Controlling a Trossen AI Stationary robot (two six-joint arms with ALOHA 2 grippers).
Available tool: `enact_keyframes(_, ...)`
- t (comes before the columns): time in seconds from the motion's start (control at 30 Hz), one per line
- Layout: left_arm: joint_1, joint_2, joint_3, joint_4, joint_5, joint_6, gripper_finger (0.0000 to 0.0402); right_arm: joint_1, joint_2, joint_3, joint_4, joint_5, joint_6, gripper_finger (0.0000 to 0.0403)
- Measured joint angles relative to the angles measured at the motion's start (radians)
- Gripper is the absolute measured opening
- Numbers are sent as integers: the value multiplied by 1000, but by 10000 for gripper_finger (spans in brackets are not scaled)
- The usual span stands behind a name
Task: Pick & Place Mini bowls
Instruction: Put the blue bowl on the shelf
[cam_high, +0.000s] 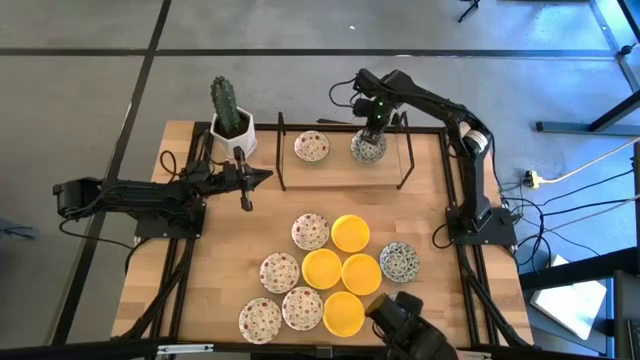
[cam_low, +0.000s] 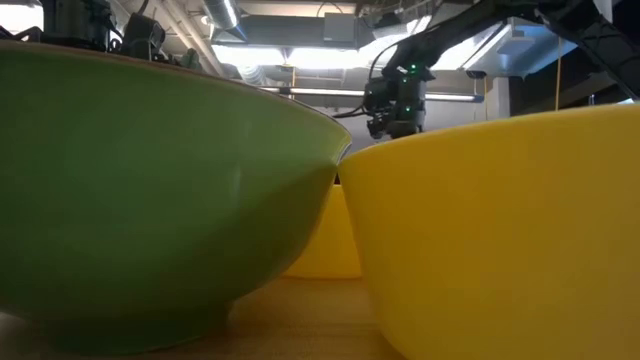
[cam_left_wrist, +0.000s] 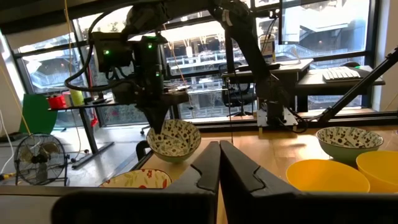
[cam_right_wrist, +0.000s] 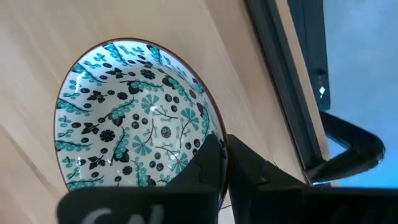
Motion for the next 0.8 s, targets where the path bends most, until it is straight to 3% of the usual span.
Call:
enact_keyframes(0.23,0,0,0,0,0,-3,10,-12,-4,-54,6,4,19,46)
enact_keyframes(0.43,0,0,0,1,0,-2,3,-10,-2,-122,6,68,-27,80)
enact_keyframes(0.63,0,0,0,15,0,-2,5,-11,-6,-111,4,160,-16,86)
enact_keyframes(0.8,0,0,0,33,0,-16,7,-11,-11,-64,-22,153,21,87)
